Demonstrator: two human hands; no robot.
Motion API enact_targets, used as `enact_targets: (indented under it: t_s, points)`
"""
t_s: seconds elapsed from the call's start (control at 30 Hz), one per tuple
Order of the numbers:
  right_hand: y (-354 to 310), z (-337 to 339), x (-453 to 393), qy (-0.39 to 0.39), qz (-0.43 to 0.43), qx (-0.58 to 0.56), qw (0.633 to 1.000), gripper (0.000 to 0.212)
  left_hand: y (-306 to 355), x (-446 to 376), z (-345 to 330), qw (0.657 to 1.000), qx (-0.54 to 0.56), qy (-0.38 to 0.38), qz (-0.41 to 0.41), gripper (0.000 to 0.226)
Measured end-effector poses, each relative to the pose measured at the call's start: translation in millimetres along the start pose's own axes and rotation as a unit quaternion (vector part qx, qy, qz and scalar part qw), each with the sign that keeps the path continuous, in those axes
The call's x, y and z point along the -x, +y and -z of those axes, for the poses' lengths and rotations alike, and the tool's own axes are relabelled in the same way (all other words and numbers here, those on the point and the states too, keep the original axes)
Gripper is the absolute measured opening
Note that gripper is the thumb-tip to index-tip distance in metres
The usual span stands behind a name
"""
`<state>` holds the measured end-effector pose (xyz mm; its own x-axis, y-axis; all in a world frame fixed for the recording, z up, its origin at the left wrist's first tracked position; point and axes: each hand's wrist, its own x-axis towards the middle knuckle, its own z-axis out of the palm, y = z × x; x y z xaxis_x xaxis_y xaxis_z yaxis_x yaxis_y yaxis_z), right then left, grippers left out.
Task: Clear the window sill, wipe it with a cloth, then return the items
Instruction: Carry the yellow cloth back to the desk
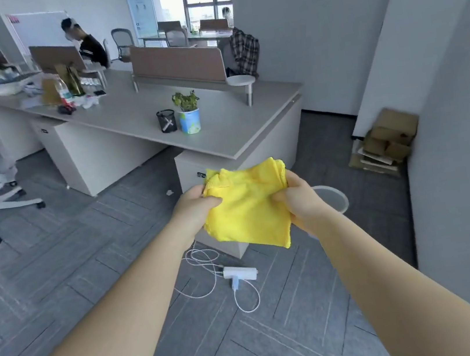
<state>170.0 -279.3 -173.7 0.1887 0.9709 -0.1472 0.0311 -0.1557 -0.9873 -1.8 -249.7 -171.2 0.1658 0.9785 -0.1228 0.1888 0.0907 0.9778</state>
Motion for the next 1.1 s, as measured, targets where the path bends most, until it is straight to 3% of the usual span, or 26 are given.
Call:
enact_targets:
  t_s: [0.1, 0.2, 0.33, 0.53, 0.63, 0.87, 1.1]
  points:
    - [1, -13, -42, 0.001, -0.002, -0.010, 1.000, 0.057, -7, -43, 12, 1.000, -0.015, -0.001, 0.001, 0.027]
    - [27, 1, -29, -0.022, 0.006, -0.024, 0.999, 0.055, -36, -32, -5, 0.999, -0.033, -0.016, -0.005, 0.024]
    - [31, 1, -111, -0.016, -0.016, -0.014, 1.000, 0.059, -39, -109, -8, 0.999, -0.032, -0.014, -0.003, 0.027]
    - [21, -1, -225, -0.023, -0.053, -0.031, 0.998, 0.060, -27, -225, -10, 0.998, -0.050, -0.033, 0.024, 0.042]
    - [25, 3, -221, -0.025, -0.073, -0.030, 0.997, 0.063, -30, -225, -13, 0.996, -0.059, -0.049, 0.033, 0.054]
    - [52, -32, -315, 0.039, -0.123, -0.022, 0.991, 0.065, -62, -338, 9, 0.991, -0.080, -0.087, 0.055, 0.043]
    - [60, -52, -430, 0.122, -0.161, -0.006, 0.979, 0.064, -77, -485, 14, 0.978, -0.111, -0.160, 0.072, 0.051]
